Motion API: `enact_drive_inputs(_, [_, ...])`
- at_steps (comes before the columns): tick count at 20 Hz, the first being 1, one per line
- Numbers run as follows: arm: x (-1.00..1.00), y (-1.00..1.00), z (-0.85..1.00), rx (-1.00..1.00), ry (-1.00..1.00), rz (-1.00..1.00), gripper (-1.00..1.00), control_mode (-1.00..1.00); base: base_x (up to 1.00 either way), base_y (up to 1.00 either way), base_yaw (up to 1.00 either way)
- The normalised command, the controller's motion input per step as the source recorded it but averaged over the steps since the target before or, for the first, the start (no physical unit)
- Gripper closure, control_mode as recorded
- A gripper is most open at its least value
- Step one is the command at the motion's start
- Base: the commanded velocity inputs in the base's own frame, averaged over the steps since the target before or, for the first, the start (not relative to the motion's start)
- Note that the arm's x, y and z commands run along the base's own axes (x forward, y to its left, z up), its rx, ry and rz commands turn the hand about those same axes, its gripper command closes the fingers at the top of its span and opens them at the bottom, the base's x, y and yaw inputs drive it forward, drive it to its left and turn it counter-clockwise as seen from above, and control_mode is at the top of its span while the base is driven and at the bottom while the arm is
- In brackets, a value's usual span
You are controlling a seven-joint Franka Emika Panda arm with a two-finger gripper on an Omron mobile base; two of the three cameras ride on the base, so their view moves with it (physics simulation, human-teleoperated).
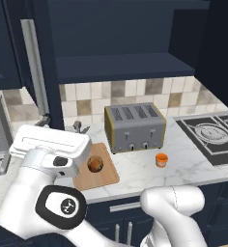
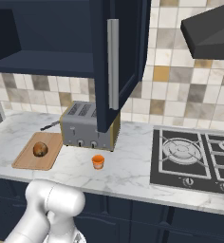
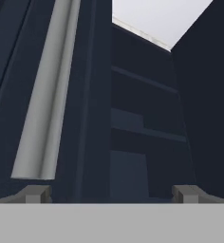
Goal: Pick the bread, place it on the cutting board, pick the jam, place it on the counter, and close the cabinet.
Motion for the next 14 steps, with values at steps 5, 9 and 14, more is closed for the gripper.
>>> enact_drive_inputs(5, [0.05,-0.3,0.0,0.0,0.0,-0.05,-1.0,-1.0,0.0,0.0,0.0])
enact_drive_inputs(9, [0.14,-0.28,0.0,0.0,0.0,-0.02,-1.0,-1.0,0.0,0.0,0.0])
enact_drive_inputs(14, [0.15,-0.24,0.01,0.01,0.0,-0.01,-1.0,-1.0,0.0,0.0,0.0])
